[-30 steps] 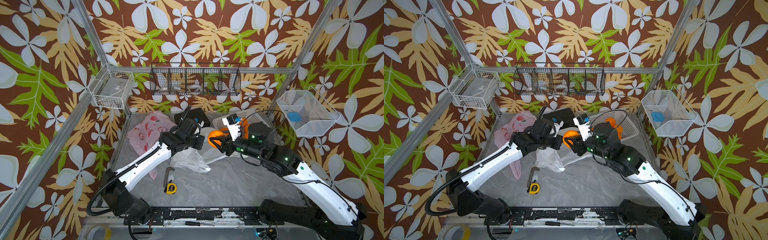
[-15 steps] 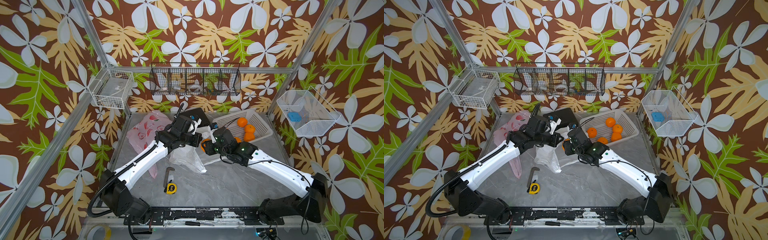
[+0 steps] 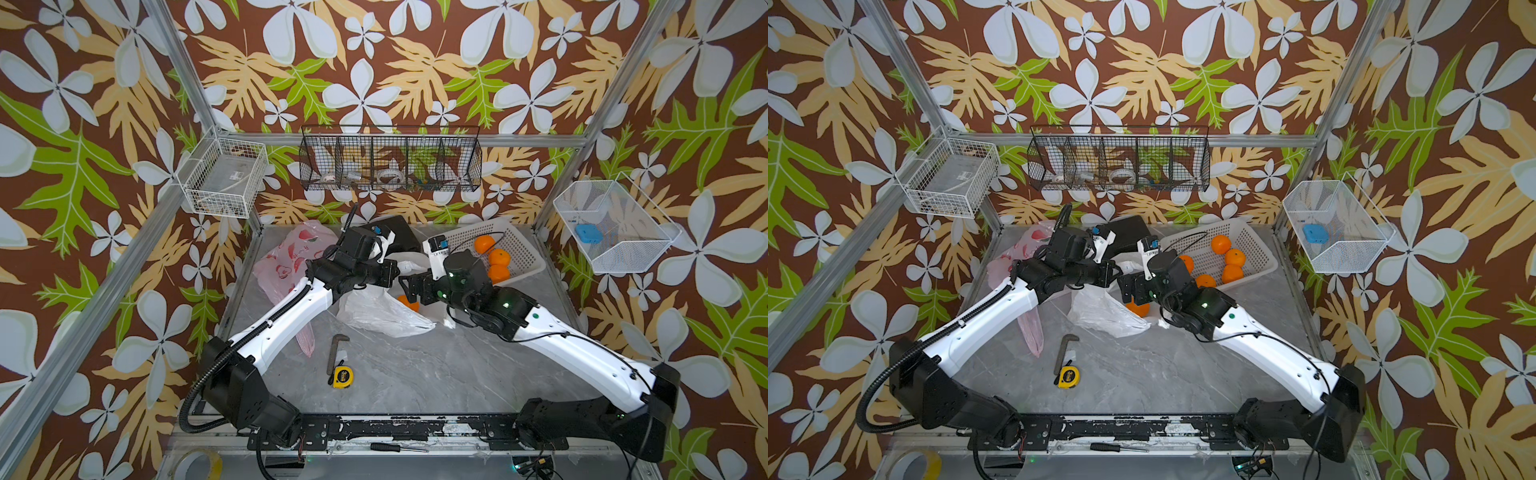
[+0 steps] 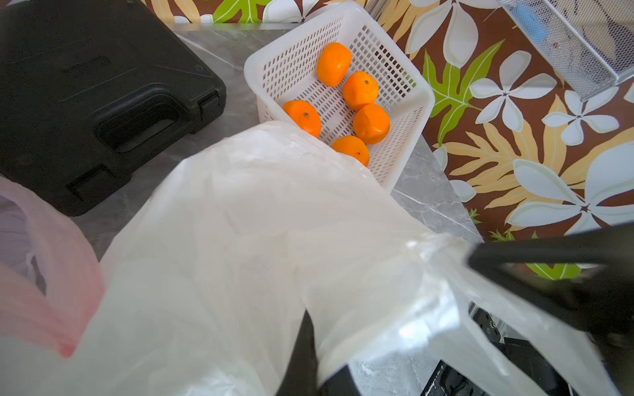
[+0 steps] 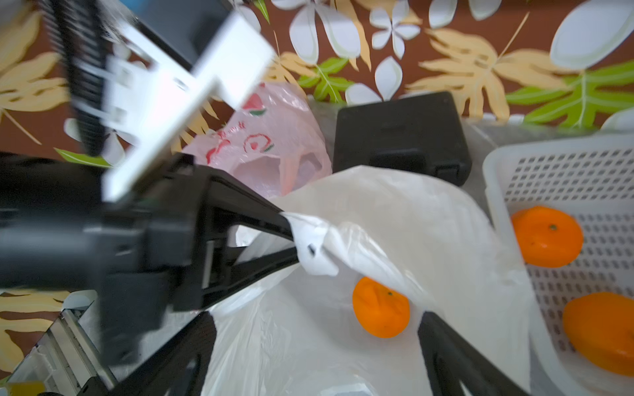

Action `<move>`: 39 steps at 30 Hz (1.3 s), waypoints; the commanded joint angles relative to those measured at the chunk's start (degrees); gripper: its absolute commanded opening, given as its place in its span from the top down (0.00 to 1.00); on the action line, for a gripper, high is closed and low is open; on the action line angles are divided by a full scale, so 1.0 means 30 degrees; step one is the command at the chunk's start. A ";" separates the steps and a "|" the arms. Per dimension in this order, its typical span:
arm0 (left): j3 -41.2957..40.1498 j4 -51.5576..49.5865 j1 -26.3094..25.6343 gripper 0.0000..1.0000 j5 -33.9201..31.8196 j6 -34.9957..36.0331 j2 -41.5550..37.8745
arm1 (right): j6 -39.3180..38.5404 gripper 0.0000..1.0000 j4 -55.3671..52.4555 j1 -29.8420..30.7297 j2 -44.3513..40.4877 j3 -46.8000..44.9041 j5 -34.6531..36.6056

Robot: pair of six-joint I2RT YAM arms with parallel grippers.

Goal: Place the oranges into plastic bags & tie knots
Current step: Place the orange in the plastic bag, then pick up the orange from the basket.

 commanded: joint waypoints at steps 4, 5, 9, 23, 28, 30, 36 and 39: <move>0.0445 0.0653 0.0269 0.97 0.0141 -0.0058 0.0427 | -0.1677 0.09 -0.0027 -0.2588 -0.1499 0.0782 0.4932; 0.0544 0.0683 0.0269 0.97 0.0237 -0.0117 0.0513 | -0.0924 0.10 -0.0324 -0.4057 -0.1152 0.0949 0.4549; 0.0613 0.0753 0.0269 0.97 0.0764 -0.0175 0.0669 | 0.0949 0.10 -0.1503 -0.9014 0.2297 0.1998 0.2089; 0.0260 0.0460 0.0272 0.98 0.0657 0.0030 0.0468 | 0.1531 0.06 -0.4372 -1.1458 1.6502 0.9816 -0.3165; 0.0478 0.0247 0.0269 0.98 0.0486 0.0147 0.0491 | 0.1430 0.08 -0.5076 -1.1495 1.8165 1.0825 -0.3689; 0.0523 0.0222 0.0269 0.98 0.0450 0.0161 0.0492 | 0.1434 0.09 -0.4993 -1.1495 1.8386 1.0710 -0.3874; 0.0571 0.0200 0.0269 0.98 0.0531 0.0148 0.0640 | 0.1313 0.14 -0.5183 -1.1495 1.8726 1.0240 -0.4018; 0.0567 0.0200 0.0269 0.98 0.0506 0.0147 0.0592 | 0.1196 0.22 -0.5208 -1.1523 1.8443 0.9675 -0.3186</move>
